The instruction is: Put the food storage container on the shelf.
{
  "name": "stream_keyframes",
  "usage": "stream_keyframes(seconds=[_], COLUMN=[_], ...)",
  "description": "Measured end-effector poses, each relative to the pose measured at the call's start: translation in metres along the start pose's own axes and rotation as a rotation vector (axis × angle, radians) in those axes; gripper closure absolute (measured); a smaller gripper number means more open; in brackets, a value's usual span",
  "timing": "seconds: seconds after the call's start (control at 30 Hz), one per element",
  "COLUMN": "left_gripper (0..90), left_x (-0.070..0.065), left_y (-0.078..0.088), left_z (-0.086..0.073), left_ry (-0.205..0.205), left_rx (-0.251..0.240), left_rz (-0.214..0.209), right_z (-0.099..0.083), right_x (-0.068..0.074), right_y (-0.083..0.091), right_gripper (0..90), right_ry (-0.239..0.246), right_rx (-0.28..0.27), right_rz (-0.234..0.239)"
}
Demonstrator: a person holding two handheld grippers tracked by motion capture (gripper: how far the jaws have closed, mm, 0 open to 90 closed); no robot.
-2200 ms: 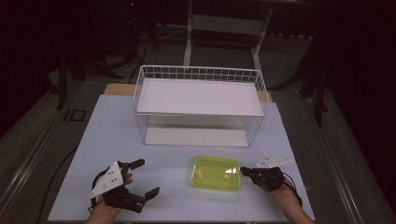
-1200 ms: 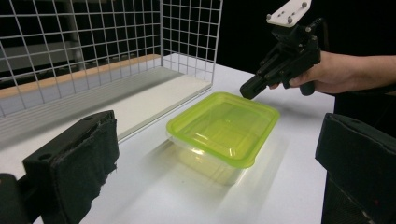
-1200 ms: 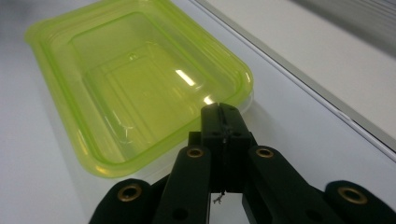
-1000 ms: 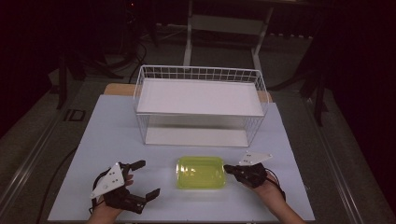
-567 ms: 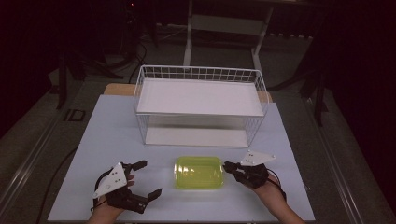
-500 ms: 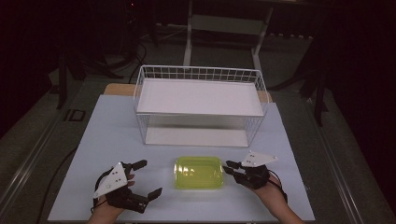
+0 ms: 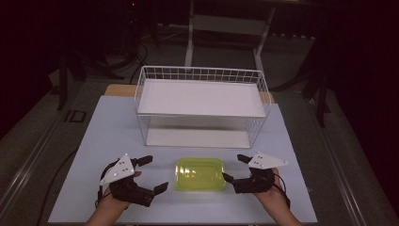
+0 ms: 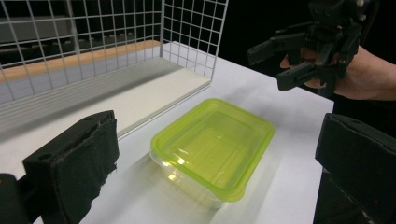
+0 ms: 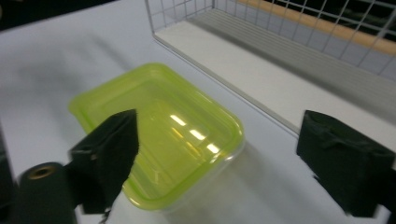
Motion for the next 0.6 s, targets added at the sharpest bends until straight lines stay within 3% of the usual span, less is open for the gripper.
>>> stream_keyframes(seconds=[0.07, 0.13, 0.2, 0.27, 0.33, 0.47, 0.5, 0.6], left_gripper=[0.1, 0.1, 0.1, 0.1, 0.1, 0.1, 0.1, 0.1], left_x=[0.0, 0.001, 0.003, 0.004, 0.007, 0.009, 0.01, 0.012], left_y=[-0.002, -0.011, -0.017, -0.019, -0.027, -0.04, -0.043, -0.051], left_z=[0.001, 0.0, -0.002, -0.003, -0.008, -0.014, -0.016, -0.02], left_ry=[0.005, 0.049, 0.074, 0.083, 0.17, 0.232, 0.254, 0.363], left_rx=[0.002, 0.033, 0.051, 0.053, 0.086, 0.163, 0.175, 0.21], left_rz=[-0.006, -0.037, -0.046, -0.039, -0.038, -0.037, -0.035, -0.042], right_z=[0.002, 0.003, 0.004, 0.004, 0.004, 0.001, 0.0, -0.004], right_x=[-0.003, -0.007, -0.011, -0.013, -0.015, -0.019, -0.02, -0.022], right_y=[-0.001, -0.003, -0.004, -0.005, -0.005, -0.009, -0.01, -0.014], right_gripper=[16.7, 18.0, 18.4, 18.2, 16.6, 12.2, 12.1, 12.2], right_ry=[-0.053, -0.084, -0.112, -0.162, -0.207, -0.358, -0.395, -0.473], right_rx=[-0.019, 0.028, 0.031, 0.037, 0.058, 0.066, 0.066, 0.089], right_rz=[0.029, 0.034, 0.011, 0.025, 0.017, 0.064, 0.056, 0.076])
Point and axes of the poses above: each handheld gripper's, and its own axes: y roughly backward along the jaws, z roughly out of its top, x roughly to its left, the point moved 3 cm from there along -y, roughly forward along the jaws, and after that the axes turned 10 degrees about z, right-handed, at the moved point
